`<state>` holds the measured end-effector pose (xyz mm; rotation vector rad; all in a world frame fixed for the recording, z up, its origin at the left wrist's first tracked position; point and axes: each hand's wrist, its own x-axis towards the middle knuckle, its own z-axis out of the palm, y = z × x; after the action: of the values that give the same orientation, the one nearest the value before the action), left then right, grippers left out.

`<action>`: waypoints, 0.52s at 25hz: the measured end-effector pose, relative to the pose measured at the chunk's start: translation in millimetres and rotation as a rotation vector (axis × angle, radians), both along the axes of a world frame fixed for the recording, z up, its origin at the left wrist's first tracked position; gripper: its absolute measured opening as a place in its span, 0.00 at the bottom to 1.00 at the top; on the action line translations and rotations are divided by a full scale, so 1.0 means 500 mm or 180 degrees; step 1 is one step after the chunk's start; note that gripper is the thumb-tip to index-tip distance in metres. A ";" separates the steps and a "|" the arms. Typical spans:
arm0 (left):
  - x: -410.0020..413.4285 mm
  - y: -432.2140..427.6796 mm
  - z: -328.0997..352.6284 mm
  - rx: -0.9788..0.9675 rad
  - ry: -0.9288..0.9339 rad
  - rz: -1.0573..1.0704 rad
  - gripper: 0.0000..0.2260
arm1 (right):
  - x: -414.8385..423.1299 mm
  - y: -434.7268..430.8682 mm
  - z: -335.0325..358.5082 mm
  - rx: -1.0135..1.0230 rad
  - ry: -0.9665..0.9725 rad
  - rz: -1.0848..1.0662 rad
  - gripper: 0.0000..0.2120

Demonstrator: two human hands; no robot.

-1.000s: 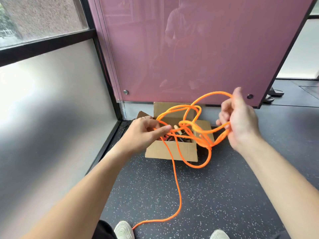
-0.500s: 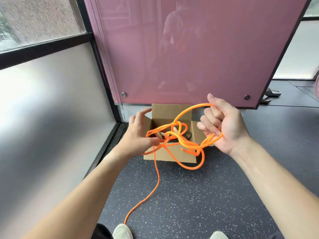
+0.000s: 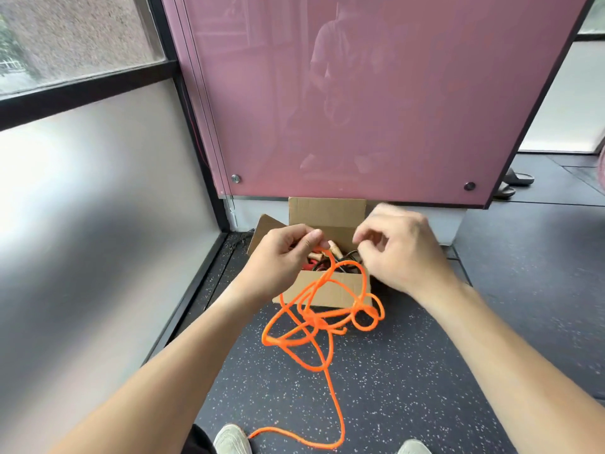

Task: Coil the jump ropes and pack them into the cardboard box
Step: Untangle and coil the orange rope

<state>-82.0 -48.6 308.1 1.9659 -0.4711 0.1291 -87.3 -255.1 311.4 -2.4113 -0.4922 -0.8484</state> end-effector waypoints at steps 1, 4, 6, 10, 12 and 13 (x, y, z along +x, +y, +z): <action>-0.005 -0.006 0.008 -0.0146 0.0085 0.0012 0.12 | -0.003 0.010 -0.002 0.0014 0.0777 0.0251 0.13; -0.007 -0.009 0.015 -0.0653 0.0248 0.0011 0.12 | -0.011 0.029 -0.030 -0.0146 0.2648 0.0466 0.15; -0.006 -0.006 0.018 -0.0966 0.0253 -0.0044 0.12 | -0.011 0.038 -0.045 -0.0111 0.2512 0.0393 0.17; 0.005 0.018 0.009 -0.1436 0.0266 -0.0168 0.10 | -0.007 0.081 -0.053 0.0617 0.2515 0.0445 0.14; 0.006 0.028 0.008 -0.1559 0.0420 -0.0397 0.05 | -0.002 0.096 -0.053 0.0956 0.2481 0.0563 0.05; 0.002 0.030 0.012 -0.1501 0.0551 -0.0525 0.03 | 0.003 0.098 -0.051 0.0947 0.2294 0.0610 0.05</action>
<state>-80.8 -33.4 314.0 1.4563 -0.4407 -0.0342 -86.0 -206.3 285.9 -2.1508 -0.2756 0.0548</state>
